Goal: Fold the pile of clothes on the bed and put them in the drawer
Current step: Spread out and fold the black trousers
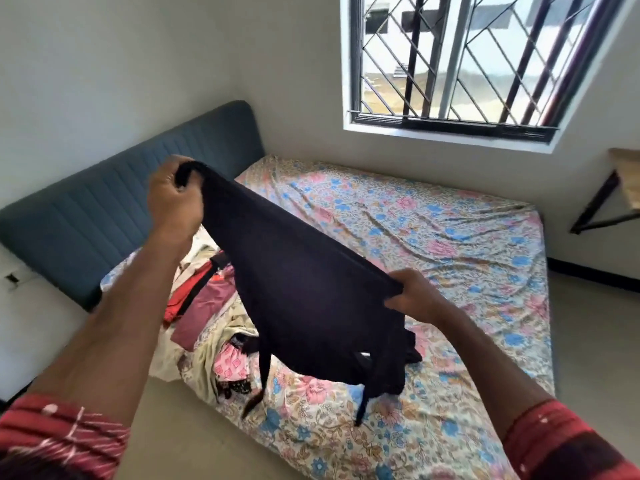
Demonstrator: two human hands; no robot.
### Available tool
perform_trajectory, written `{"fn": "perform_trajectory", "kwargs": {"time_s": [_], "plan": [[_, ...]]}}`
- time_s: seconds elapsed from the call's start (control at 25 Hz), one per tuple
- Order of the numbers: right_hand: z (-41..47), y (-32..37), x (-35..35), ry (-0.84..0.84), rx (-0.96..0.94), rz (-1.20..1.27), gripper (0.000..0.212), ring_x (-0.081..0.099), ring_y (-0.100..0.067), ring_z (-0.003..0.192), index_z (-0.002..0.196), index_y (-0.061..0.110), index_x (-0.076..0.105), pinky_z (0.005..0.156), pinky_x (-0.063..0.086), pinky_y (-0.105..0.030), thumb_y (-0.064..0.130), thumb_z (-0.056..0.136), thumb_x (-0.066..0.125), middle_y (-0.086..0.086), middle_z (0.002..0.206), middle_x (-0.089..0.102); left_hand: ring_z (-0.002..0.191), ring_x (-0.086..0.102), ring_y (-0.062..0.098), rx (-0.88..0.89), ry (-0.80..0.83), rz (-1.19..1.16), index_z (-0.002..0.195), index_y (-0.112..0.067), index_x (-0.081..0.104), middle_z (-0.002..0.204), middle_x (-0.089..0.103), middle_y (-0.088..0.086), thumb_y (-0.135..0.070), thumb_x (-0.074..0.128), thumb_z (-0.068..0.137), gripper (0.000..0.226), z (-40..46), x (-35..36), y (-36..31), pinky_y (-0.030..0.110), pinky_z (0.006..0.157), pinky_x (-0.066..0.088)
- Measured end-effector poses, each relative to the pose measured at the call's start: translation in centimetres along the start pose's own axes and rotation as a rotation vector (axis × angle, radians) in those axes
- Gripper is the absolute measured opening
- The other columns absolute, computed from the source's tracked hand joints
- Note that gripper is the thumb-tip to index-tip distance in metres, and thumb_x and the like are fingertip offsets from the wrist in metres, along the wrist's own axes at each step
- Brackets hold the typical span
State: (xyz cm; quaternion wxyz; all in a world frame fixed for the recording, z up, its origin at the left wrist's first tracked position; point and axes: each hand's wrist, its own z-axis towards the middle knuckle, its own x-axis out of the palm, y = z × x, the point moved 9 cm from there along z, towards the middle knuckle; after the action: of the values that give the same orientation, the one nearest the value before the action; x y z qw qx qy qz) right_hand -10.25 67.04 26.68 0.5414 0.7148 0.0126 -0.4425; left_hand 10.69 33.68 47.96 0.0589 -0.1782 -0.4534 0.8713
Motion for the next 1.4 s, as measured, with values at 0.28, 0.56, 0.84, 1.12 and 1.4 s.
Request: {"fn": "perform_trajectory", "kwargs": {"time_s": [0.28,0.56,0.84,1.12,1.4], "plan": [[-3.7,-6.2,-6.8,-0.459,0.059,-0.307,0.025,0.05,-0.026,0.069,0.08,0.018,0.046,0.06,0.044,-0.042,0.001,0.07,0.062,-0.001,0.079,0.051,0.069,0.052,-0.006,-0.064,-0.081,-0.019,0.082,-0.032,0.063,0.08,0.058,-0.015,-0.018,0.057,0.086,0.016,3.0,-1.8,8.2,0.021,0.077,0.045],[-4.7,-18.9,-10.3,-0.429,0.523,-0.365,0.029,0.065,-0.038,0.08,0.109,0.017,0.064,0.069,0.053,-0.042,0.003,0.092,0.044,-0.022,0.095,0.07,0.075,0.067,0.036,-0.315,0.456,0.639,0.107,-0.022,0.065,0.097,0.065,0.017,-0.013,0.059,0.099,0.014,-1.9,4.3,23.9,0.041,0.067,0.056],[-1.8,-30.5,-14.3,-0.641,0.965,-0.144,0.039,0.068,-0.041,0.102,0.126,0.028,0.064,0.091,0.057,-0.052,0.026,0.096,0.039,-0.022,0.122,0.068,0.068,0.057,0.016,-0.633,0.36,-0.035,0.08,-0.021,0.06,0.075,0.056,0.005,0.008,0.062,0.088,0.03,-5.1,24.9,27.4,0.021,0.057,0.052],[1.5,-33.2,-26.4,-1.162,0.73,0.187,0.043,0.065,-0.022,0.116,0.132,0.018,0.07,0.09,0.044,-0.017,0.012,0.096,0.047,-0.006,0.128,0.071,0.074,0.052,0.017,-0.396,0.268,-0.107,0.069,-0.03,0.062,0.071,0.058,-0.004,-0.007,0.063,0.08,0.025,4.5,39.8,21.4,0.034,0.067,0.046],[-0.3,-25.9,-31.9,-1.337,0.482,0.029,0.047,0.066,-0.04,0.112,0.132,0.006,0.069,0.088,0.042,-0.033,0.033,0.099,0.05,-0.029,0.119,0.07,0.062,0.047,0.001,-0.125,0.256,-0.098,0.076,-0.029,0.055,0.071,0.053,-0.007,-0.006,0.065,0.088,0.028,9.0,34.6,12.1,0.016,0.057,0.041]]}}
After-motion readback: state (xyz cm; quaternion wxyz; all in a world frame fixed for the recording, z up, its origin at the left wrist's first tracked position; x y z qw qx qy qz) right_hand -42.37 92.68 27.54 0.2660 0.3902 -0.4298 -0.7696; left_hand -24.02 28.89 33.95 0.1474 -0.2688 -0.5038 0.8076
